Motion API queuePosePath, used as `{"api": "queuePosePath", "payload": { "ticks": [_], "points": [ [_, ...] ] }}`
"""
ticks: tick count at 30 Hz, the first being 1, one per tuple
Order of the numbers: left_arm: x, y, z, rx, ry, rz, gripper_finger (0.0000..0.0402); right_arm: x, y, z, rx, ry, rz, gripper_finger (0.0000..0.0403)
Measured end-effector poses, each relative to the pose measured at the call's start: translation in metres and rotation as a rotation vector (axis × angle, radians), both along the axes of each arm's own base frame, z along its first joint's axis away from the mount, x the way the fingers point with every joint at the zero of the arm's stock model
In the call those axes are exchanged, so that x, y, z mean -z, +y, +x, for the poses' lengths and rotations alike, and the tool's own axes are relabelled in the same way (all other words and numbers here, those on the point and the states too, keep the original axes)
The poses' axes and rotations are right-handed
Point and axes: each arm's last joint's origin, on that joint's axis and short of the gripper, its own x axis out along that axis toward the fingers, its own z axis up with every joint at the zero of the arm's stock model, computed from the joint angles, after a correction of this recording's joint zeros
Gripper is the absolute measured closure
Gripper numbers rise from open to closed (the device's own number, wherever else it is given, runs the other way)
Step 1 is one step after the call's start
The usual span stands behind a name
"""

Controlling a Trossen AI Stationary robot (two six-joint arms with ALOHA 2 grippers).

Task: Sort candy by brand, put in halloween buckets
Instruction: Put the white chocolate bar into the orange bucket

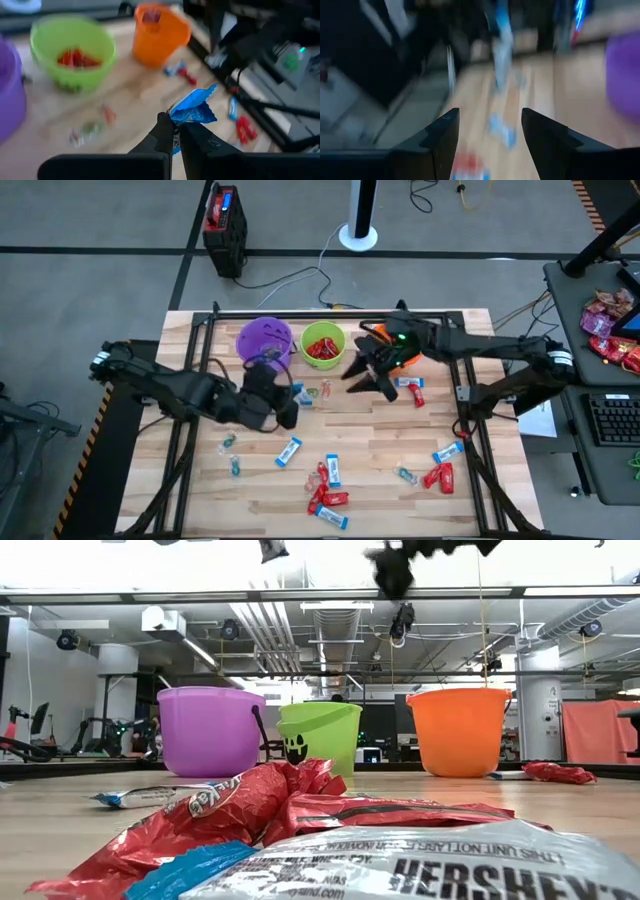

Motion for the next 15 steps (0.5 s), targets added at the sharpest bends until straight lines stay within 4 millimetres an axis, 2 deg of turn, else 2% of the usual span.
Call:
{"api": "queuePosePath", "payload": {
  "ticks": [3,5,10,15],
  "points": [
    [-0.013,0.011,0.001,-0.011,-0.062,0.049,0.04,-0.015,0.01,0.008,0.107,-0.19,0.014,0.0197],
    [-0.019,0.019,0.006,-0.021,-0.1,0.083,0.04,-0.018,0.012,0.013,0.128,-0.249,0.028,0.0197],
    [-0.028,0.034,0.021,-0.025,-0.173,0.155,0.04,-0.014,0.009,0.027,0.144,-0.162,0.045,0.0197],
    [-0.026,0.039,0.024,-0.008,-0.154,0.176,0.04,-0.009,0.005,0.036,0.235,-0.066,-0.008,0.0197]
  ]
}}
